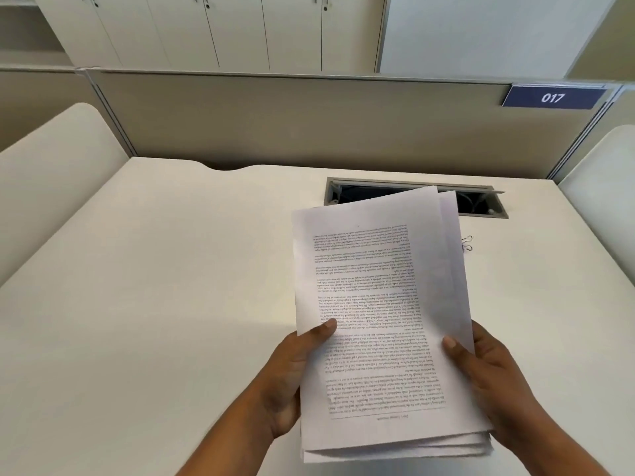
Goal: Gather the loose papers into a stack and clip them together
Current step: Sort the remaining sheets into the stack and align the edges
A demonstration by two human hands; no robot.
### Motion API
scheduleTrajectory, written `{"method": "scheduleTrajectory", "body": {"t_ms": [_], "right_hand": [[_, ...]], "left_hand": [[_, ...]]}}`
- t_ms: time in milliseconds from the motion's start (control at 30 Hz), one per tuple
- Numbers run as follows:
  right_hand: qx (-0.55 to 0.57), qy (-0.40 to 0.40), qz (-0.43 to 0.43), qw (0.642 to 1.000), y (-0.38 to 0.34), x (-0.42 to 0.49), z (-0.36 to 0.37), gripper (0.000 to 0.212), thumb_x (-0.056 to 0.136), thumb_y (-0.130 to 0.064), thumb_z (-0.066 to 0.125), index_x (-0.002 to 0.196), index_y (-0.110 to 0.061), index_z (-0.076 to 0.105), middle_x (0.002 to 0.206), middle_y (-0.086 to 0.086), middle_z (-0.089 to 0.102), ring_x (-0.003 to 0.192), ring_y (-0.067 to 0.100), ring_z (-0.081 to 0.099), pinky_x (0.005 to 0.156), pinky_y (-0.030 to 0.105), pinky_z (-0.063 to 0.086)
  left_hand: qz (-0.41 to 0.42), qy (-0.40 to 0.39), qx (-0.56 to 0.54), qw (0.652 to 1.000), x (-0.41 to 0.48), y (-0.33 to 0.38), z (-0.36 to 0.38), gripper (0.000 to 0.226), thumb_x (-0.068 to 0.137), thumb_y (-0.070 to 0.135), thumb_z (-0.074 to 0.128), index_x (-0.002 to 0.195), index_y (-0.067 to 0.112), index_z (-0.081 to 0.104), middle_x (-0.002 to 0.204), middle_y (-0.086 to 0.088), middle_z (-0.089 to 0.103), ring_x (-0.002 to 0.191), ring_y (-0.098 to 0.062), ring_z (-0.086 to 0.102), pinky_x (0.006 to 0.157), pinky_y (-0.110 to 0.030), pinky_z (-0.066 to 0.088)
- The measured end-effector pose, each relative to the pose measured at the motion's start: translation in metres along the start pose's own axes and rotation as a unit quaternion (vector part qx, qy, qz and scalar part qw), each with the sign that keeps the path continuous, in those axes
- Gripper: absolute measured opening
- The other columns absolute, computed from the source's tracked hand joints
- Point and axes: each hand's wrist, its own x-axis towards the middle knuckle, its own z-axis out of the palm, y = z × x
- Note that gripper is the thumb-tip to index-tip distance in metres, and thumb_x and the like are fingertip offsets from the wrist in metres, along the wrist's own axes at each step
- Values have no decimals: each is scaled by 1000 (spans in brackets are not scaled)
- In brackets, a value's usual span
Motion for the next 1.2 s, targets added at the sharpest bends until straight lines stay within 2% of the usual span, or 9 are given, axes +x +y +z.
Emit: {"method": "scheduleTrajectory", "body": {"t_ms": [100,233,700,800,900,967,1067,1133,1200], "right_hand": [[30,-5,20,999,0,1,-1,29,88,-10,55,115,-10,66,109,17,75,91,31,74,71,35,62],[29,-44,40,998,-5,2,-3,36,85,-6,57,121,-7,62,114,19,73,96,38,72,74,41,61],[-24,-88,49,995,-13,9,-2,39,86,-9,59,125,-11,61,118,13,73,104,37,70,82,44,59],[-30,-89,63,994,-13,10,-4,38,87,-22,59,125,-17,62,117,9,74,104,32,71,86,43,58],[-120,-31,85,989,-1,17,-15,37,88,-37,60,122,-21,64,109,5,76,95,27,73,80,40,58],[-240,55,104,964,17,24,-26,32,92,-35,63,119,-18,65,104,2,76,93,24,72,84,44,57],[-477,122,149,857,43,29,-38,50,88,-49,62,126,-17,61,121,2,69,108,23,64,91,38,50],[-544,134,178,809,54,27,-38,67,83,-60,60,132,-16,55,130,4,62,116,26,60,91,38,48],[-566,140,188,790,60,24,-34,75,77,-68,59,130,-15,53,130,5,57,117,29,58,88,40,49]], "left_hand": [[6,11,18,1000,2,-1,-4,37,94,26,62,126,10,68,121,-14,74,112,-34,71,103,-50,51],[49,34,92,994,5,-1,-6,31,93,12,64,124,12,68,118,-11,76,107,-32,74,95,-47,57],[121,93,128,980,12,-5,-6,27,94,16,67,120,13,69,112,-8,79,100,-32,76,92,-53,59],[127,111,116,979,10,-3,-12,24,94,16,67,117,13,70,110,-9,79,97,-33,76,89,-53,60],[140,134,110,975,8,0,-24,22,93,16,67,115,14,70,109,-9,79,95,-34,77,87,-54,61],[147,150,108,972,6,1,-34,21,93,15,66,114,14,70,106,-9,80,93,-33,77,83,-51,62],[154,172,93,968,4,1,-48,22,92,14,66,113,15,71,105,-8,80,91,-32,78,79,-47,62],[157,184,87,966,2,1,-56,23,92,15,67,114,14,71,105,-8,80,92,-32,77,83,-47,61],[157,191,82,965,0,-1,-64,24,92,15,67,115,14,71,107,-8,80,94,-33,77,86,-49,59]]}}
